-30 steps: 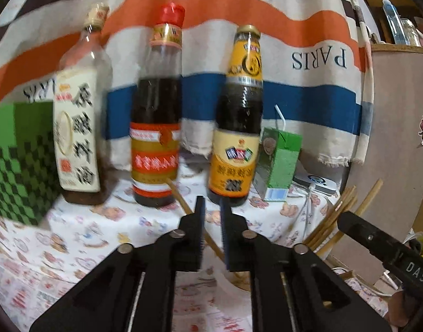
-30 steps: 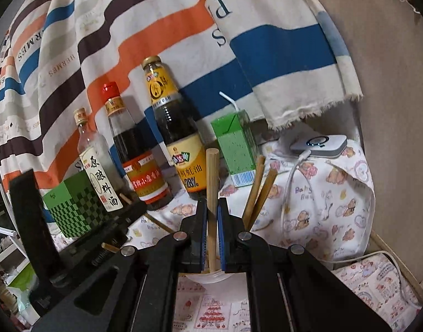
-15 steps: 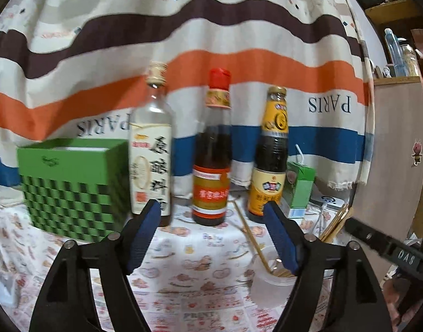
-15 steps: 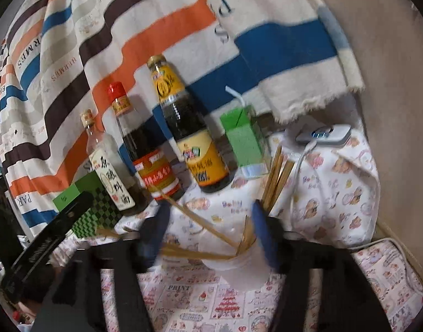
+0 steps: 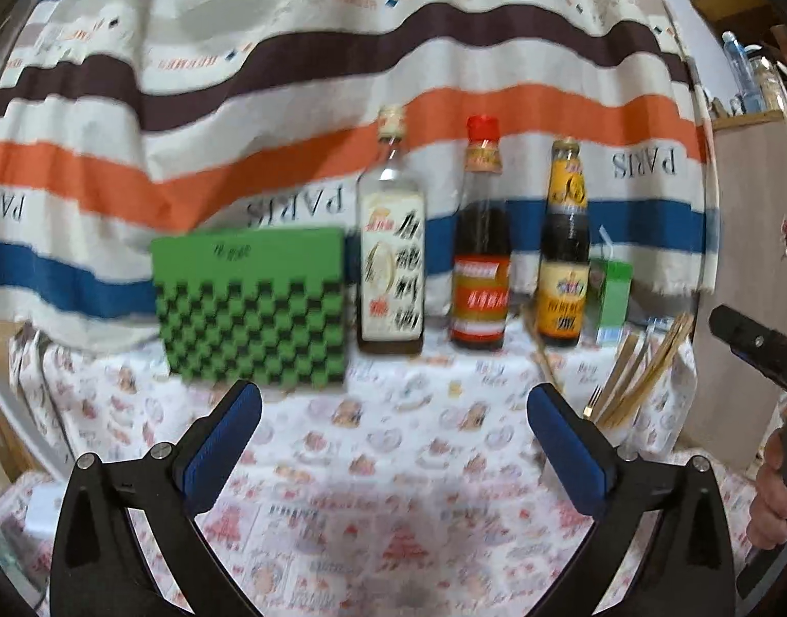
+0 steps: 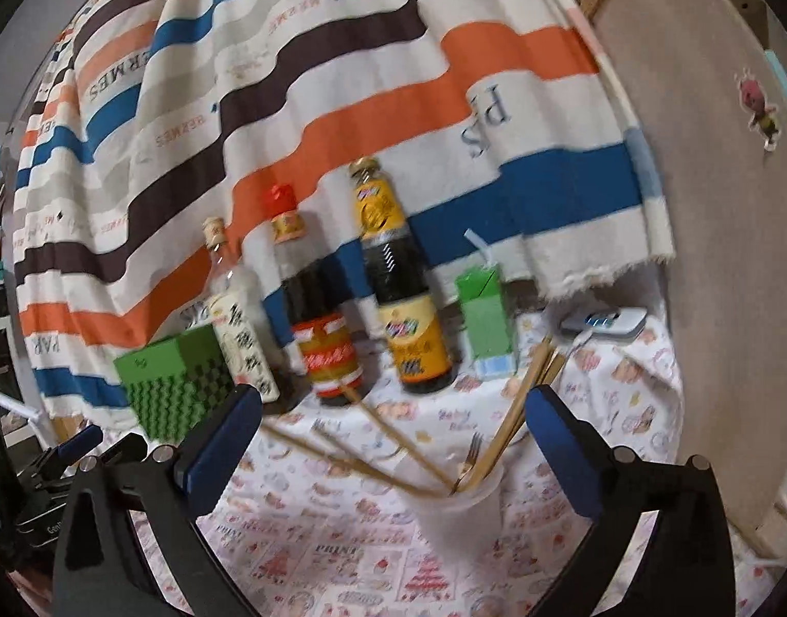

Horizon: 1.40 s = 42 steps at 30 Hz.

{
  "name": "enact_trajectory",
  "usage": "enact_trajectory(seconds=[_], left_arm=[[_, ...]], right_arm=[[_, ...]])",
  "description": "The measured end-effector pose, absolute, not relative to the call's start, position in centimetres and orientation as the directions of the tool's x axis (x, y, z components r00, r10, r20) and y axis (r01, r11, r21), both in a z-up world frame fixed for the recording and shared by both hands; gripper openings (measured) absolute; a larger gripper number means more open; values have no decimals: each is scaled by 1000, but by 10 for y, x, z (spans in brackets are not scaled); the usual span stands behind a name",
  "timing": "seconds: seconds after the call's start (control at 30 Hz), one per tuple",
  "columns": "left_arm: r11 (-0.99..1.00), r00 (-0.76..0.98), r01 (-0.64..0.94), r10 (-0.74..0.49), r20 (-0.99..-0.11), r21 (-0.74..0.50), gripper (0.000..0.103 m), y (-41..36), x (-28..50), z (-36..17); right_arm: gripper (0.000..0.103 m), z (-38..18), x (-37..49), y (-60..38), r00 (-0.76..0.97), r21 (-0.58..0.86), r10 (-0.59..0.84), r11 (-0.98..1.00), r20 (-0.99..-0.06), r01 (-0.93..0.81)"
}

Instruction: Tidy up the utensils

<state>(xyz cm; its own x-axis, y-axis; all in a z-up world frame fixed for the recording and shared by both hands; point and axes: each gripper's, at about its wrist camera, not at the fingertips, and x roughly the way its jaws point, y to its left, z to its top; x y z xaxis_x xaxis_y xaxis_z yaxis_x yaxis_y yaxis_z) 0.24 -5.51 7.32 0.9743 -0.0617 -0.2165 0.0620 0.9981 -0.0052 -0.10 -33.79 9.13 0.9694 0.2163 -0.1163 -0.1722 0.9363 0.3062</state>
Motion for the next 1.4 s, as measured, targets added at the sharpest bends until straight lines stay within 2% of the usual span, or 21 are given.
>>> enact_trajectory(seconds=[0.07,0.17,0.33,0.43,0.67,1.07,1.4], left_arm=[[998,971,51,-57,-234,-30,102,-49,-3,59],[999,969,50,-52,-241,-12,102,-47,-8,42],[999,965,49,-51,-257,-12,102,-37,-3,28],[997,962,60,-68,-265,-37,102,-31,1,23],[998,960,61,-62,-272,-11,102,-27,11,12],[999,945,34,-25,-325,23,103,-31,27,3],[998,945,50,-39,-324,26,103,-33,26,3]], right_arm=[[103,82,-2,-329,964,278,238,940,-121,-198],[103,72,-2,-309,970,181,195,969,-146,-168],[103,48,2,-290,965,167,179,975,-193,-148],[103,37,7,-279,961,104,163,984,-223,-143],[103,20,11,-271,974,11,95,995,-207,-95],[103,10,35,-275,944,20,62,998,-324,-59],[103,10,35,-276,944,15,51,999,-325,-48]])
